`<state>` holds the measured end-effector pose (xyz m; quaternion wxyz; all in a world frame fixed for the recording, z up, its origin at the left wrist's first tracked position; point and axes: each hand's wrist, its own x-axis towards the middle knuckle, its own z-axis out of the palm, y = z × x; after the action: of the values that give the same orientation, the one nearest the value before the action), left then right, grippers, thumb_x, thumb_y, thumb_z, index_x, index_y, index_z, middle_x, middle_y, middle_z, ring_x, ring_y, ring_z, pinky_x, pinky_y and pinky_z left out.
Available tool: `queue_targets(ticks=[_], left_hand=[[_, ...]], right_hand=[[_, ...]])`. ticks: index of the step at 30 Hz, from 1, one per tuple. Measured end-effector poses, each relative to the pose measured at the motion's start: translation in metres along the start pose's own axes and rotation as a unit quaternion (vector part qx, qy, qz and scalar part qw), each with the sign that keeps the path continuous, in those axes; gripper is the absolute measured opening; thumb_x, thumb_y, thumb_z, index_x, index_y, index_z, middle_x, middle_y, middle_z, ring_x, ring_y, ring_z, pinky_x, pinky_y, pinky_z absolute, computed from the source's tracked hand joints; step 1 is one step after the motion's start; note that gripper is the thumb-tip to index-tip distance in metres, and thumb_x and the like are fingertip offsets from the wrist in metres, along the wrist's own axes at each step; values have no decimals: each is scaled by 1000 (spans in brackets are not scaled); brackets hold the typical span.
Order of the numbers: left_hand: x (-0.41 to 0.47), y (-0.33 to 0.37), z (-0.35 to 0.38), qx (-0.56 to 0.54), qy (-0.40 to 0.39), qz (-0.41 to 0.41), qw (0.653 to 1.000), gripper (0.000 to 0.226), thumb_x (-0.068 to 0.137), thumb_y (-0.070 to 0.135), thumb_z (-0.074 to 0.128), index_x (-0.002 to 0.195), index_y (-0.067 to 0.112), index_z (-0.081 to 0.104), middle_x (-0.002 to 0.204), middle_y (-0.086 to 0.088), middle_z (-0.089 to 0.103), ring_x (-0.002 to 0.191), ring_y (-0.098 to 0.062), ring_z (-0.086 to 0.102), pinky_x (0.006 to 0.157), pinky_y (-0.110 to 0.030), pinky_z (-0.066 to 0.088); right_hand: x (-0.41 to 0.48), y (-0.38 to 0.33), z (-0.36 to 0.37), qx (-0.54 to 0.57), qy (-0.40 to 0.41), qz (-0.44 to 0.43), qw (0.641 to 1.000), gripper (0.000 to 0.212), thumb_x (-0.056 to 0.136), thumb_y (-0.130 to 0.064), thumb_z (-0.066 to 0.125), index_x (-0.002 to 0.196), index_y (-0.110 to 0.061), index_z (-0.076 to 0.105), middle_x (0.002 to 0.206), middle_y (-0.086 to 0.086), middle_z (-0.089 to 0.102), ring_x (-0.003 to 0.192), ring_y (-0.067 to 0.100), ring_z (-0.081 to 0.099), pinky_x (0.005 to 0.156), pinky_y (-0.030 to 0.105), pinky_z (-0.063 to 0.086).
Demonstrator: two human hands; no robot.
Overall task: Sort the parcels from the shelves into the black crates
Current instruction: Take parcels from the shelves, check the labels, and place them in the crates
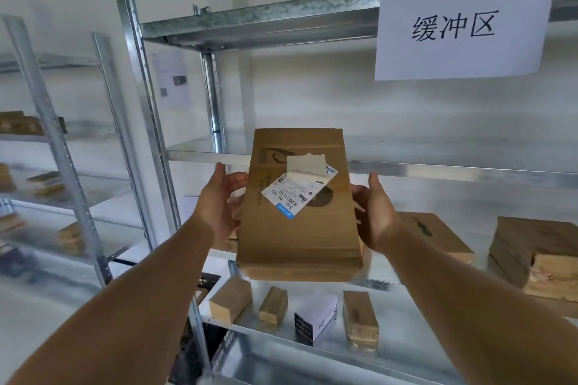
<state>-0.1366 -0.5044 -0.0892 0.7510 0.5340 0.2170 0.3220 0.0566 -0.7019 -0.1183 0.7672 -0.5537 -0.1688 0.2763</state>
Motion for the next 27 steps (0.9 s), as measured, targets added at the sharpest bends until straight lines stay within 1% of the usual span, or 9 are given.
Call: queue_targets(ticks=[2, 4, 8, 12, 14, 16, 19, 24, 27], left_hand=[[5, 0, -13, 7, 11, -2, 1000, 62, 95, 68, 36, 117, 21, 69, 119, -2, 65, 99, -24, 54, 84, -43, 43], [9, 2, -24, 10, 13, 2, 1000, 64, 95, 67, 35, 129, 21, 64, 114, 0, 63, 104, -22, 56, 80, -41, 49], [26, 4, -43, 30, 31, 10, 999, 61, 95, 68, 34, 123, 26, 68, 104, 0, 61, 107, -21, 60, 95, -51, 48], [41, 5, -60, 72, 69, 18, 995, 62, 95, 68, 34, 124, 25, 68, 102, 2, 62, 105, -19, 60, 83, -44, 50], [48, 7, -68, 113, 87, 27, 989, 57, 97, 65, 33, 123, 27, 66, 109, 4, 63, 110, -18, 58, 86, -46, 48], [52, 10, -76, 131, 110, 33, 985, 50, 99, 62, 31, 115, 30, 67, 113, 6, 63, 112, -16, 57, 92, -49, 46], [55, 17, -91, 141, 139, 47, 979, 46, 100, 61, 32, 110, 33, 67, 117, 6, 64, 114, -16, 57, 99, -51, 45], [46, 21, -134, 149, 200, 53, 967, 45, 102, 58, 30, 115, 32, 64, 119, 7, 64, 106, -13, 60, 84, -38, 49], [37, 29, -173, 137, 238, 54, 960, 41, 102, 57, 31, 111, 33, 63, 113, 11, 63, 105, -13, 58, 81, -34, 49]], right_hand=[[10, 9, 12, -5, -8, 6, 1000, 65, 101, -67, 30, 98, -17, 71, 106, 7, 77, 104, 28, 69, 100, 37, 50], [21, 17, 26, -9, -20, 12, 1000, 64, 103, -64, 28, 92, -14, 67, 102, 4, 79, 106, 28, 69, 99, 38, 51], [53, 33, 50, 0, -30, 31, 999, 61, 102, -65, 30, 94, -13, 61, 107, 1, 78, 110, 25, 64, 101, 40, 47], [88, 41, 72, -13, -43, 44, 998, 55, 104, -61, 31, 80, -15, 49, 76, 2, 77, 82, 22, 57, 82, 37, 43], [97, 40, 89, -30, -57, 54, 996, 53, 100, -64, 41, 79, -16, 49, 82, 5, 73, 75, 21, 59, 69, 35, 45], [111, 44, 107, -41, -77, 68, 994, 55, 86, -72, 56, 76, -18, 55, 96, 7, 73, 87, 25, 63, 66, 38, 45], [126, 52, 140, -67, -135, 61, 987, 49, 83, -69, 63, 100, -24, 67, 110, 3, 71, 105, 27, 65, 79, 42, 50], [129, 74, 191, -95, -179, 73, 976, 39, 95, -52, 61, 121, -26, 50, 102, 2, 62, 88, 22, 62, 80, 46, 53], [126, 97, 231, -100, -234, 105, 961, 56, 90, -57, 66, 137, -42, 41, 122, 4, 66, 107, 29, 63, 72, 39, 53]])
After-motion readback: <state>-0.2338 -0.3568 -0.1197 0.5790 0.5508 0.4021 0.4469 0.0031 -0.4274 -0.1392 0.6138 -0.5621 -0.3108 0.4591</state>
